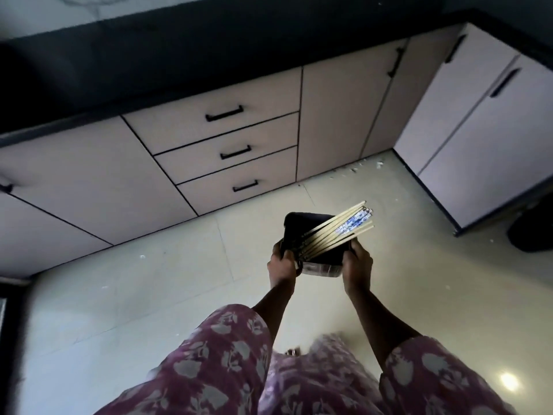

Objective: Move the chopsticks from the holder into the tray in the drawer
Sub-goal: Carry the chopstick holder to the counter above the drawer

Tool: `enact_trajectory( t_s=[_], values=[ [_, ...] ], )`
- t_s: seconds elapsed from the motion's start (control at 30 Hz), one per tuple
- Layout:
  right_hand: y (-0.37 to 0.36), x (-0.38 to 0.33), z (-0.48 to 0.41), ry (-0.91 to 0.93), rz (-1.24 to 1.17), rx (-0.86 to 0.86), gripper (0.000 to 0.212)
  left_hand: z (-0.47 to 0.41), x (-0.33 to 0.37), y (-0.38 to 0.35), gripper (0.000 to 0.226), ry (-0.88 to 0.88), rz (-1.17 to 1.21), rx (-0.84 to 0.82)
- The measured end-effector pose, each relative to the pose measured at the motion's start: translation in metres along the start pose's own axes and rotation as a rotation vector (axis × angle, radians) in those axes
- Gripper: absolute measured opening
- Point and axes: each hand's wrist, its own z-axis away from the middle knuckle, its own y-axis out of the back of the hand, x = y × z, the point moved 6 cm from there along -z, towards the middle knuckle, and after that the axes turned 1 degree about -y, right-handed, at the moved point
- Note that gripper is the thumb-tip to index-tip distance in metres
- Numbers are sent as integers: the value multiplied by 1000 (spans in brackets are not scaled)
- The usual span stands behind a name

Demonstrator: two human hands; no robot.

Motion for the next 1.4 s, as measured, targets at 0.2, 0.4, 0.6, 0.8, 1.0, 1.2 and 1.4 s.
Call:
enact_trajectory(
  t_s=[0.2,0.4,0.6,0.8,1.0,1.2,1.4],
  values=[
    [-72,-69,-78,90,24,-92,41,-71,71,8,40,-79,150,117],
    [-142,-149,-165,129,-19,-177,34,-146,166,3,34,-176,230,211],
    [-210,-253,-253,150,-164,-248,43,-212,290,6,39,-378,144,314],
    [-295,-353,-306,145,-220,-402,41,-279,382,35,28,-452,217,280],
    [-369,-414,-354,137,-232,-421,29,-361,439,62,45,-392,215,273],
    [-428,-445,-397,85,-154,-425,41,-422,484,78,42,-349,221,298],
    [-462,-458,-429,-7,-112,-430,45,-460,516,83,43,-346,73,361]
  ],
)
